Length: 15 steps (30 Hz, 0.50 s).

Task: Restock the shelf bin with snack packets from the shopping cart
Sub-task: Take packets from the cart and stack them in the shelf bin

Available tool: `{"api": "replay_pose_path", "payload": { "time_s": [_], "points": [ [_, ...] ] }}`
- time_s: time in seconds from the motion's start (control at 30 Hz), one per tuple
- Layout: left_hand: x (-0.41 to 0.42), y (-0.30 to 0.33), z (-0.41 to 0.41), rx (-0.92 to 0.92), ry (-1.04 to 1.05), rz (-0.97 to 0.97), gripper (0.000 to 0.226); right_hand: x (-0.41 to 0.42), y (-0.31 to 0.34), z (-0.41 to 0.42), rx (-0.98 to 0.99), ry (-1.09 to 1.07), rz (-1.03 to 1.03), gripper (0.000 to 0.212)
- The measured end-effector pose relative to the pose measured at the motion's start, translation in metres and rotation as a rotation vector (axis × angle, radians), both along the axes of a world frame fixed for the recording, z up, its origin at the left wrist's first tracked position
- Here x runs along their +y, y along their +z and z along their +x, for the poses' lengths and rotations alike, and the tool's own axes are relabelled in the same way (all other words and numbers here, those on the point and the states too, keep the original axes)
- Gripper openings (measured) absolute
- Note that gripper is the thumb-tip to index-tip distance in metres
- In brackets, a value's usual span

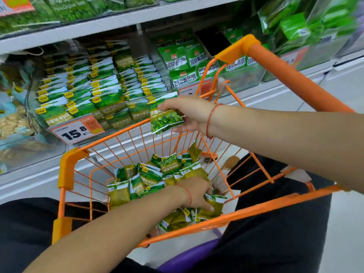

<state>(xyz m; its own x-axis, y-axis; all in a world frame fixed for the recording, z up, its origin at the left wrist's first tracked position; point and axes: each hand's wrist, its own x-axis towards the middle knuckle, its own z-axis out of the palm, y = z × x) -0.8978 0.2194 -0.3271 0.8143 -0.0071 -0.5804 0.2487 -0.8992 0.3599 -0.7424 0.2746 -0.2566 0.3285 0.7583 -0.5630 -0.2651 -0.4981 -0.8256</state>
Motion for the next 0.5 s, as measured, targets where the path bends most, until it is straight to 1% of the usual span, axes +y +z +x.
{"api": "replay_pose_path", "payload": {
  "time_s": [0.1,0.2,0.23,0.3,0.37,0.4,0.5],
  "points": [
    [0.005,0.006,-0.004,-0.027,0.151,-0.16,0.041,-0.019,0.042,-0.022,-0.022,-0.048,0.03,0.047],
    [0.025,0.026,-0.016,-0.095,0.288,-0.291,0.028,-0.031,0.065,-0.034,-0.062,-0.075,0.093,0.019],
    [0.034,0.036,-0.022,-0.12,0.304,-0.317,0.027,-0.036,0.07,-0.037,-0.073,-0.078,0.105,0.014],
    [0.053,0.059,-0.039,-0.205,0.335,-0.341,0.031,-0.044,0.079,-0.04,-0.084,-0.064,0.115,0.015],
    [0.07,0.081,-0.061,-0.33,0.414,-0.355,0.031,-0.047,0.08,-0.044,-0.091,-0.029,0.083,0.025],
    [0.077,0.092,-0.072,-0.399,0.474,-0.37,0.028,-0.046,0.079,-0.046,-0.109,-0.021,0.064,0.028],
    [0.095,0.107,-0.099,-0.594,0.692,-0.364,0.029,-0.049,0.079,-0.055,-0.098,0.006,0.032,0.023]
  ]
}}
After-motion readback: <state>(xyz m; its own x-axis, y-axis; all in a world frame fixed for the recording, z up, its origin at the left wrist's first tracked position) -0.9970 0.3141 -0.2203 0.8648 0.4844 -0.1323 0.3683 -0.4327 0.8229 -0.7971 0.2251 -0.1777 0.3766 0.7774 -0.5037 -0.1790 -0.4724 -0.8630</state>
